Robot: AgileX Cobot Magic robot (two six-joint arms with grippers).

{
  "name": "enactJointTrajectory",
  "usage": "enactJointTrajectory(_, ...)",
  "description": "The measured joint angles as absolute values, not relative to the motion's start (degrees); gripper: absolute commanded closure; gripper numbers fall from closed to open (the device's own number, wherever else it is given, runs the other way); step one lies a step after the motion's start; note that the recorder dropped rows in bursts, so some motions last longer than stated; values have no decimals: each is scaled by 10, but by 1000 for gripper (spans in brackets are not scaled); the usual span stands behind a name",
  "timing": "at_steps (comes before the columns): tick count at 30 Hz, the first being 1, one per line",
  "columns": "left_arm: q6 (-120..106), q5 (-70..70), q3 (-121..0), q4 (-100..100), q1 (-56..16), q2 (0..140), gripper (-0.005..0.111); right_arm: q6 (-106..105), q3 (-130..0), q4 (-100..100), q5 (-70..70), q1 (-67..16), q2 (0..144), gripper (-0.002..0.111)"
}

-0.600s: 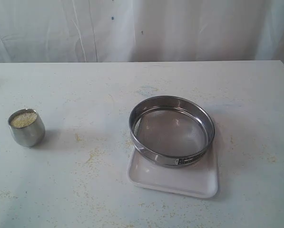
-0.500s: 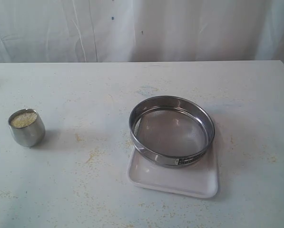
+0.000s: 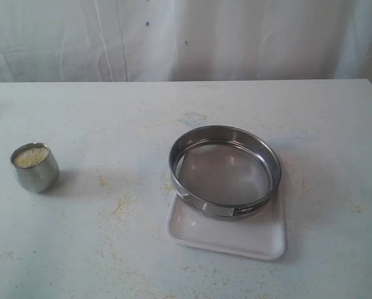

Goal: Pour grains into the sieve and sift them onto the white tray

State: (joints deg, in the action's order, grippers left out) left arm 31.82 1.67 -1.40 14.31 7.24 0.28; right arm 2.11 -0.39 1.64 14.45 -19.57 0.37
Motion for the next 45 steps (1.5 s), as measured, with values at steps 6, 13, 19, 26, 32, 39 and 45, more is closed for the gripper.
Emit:
enactJointTrajectory(6,344,-16,-88,114,64,2,107,21,-4,16,144,-196,4,108)
enactJointTrajectory(13,144,-143,-303,96,16,23,107,21,-4,16,144,-196,4,108)
enactJointTrajectory(19,-199,-236,-398,289,8,124,82,21,-4,16,144,-196,4,108)
enactJointTrajectory(26,-340,-205,-388,386,8,257,30,21,-4,16,144,-196,4,108)
enactJointTrajectory(32,-347,-140,-338,420,8,347,30,21,-4,16,144,-196,4,108)
enactJointTrajectory(39,-359,-86,-301,435,8,414,30,21,-4,16,144,-196,4,108)
enactJointTrajectory(45,-441,-58,-271,489,-14,435,30,21,-4,16,144,-196,4,108)
